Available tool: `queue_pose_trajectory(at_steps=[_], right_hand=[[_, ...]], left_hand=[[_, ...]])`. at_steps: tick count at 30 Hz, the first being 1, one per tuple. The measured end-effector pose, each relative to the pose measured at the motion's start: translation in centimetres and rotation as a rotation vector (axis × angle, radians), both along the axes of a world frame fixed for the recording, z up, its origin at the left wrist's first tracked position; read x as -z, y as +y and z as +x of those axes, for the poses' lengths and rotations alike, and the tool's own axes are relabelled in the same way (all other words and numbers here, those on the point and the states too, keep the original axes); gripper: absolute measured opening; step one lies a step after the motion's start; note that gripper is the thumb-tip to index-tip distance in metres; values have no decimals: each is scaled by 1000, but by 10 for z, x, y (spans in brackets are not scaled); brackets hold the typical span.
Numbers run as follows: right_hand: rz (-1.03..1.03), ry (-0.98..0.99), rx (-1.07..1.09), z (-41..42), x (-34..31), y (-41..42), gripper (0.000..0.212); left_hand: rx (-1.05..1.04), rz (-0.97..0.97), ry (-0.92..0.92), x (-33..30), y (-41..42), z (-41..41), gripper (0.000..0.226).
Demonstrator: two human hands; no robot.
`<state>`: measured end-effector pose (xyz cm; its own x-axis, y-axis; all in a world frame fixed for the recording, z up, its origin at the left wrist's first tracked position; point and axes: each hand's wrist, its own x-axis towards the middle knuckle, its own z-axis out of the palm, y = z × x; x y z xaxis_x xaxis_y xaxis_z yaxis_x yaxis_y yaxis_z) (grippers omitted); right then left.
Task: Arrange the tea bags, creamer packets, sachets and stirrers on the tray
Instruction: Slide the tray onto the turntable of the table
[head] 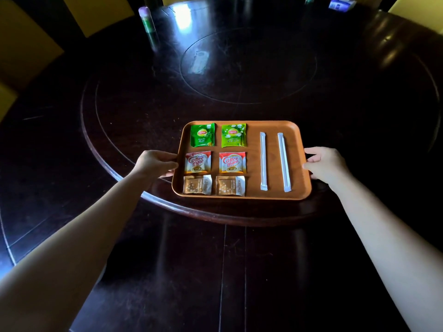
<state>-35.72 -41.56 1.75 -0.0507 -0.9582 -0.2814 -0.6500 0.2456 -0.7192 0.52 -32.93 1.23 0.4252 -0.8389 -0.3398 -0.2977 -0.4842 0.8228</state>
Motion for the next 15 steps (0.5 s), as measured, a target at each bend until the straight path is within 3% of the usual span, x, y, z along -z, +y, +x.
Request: queue_pose_trajectory(at_steps=[3,7,11,15], right_hand=[[-10,0,24,0,0,2,47],[-26,21,-11,-2,-9,15,43],[-239,335,-92,8,-24,48,35],[-488,320,-184,41,-19,111,27]], left_hand=[[-5,6,-8,-3,3,-3,25],[-17,2,129,-13,13,-5,22],[-47,-15,134,-27,42,-6,24],[-64,-164,-54,-27,102,-11,22]])
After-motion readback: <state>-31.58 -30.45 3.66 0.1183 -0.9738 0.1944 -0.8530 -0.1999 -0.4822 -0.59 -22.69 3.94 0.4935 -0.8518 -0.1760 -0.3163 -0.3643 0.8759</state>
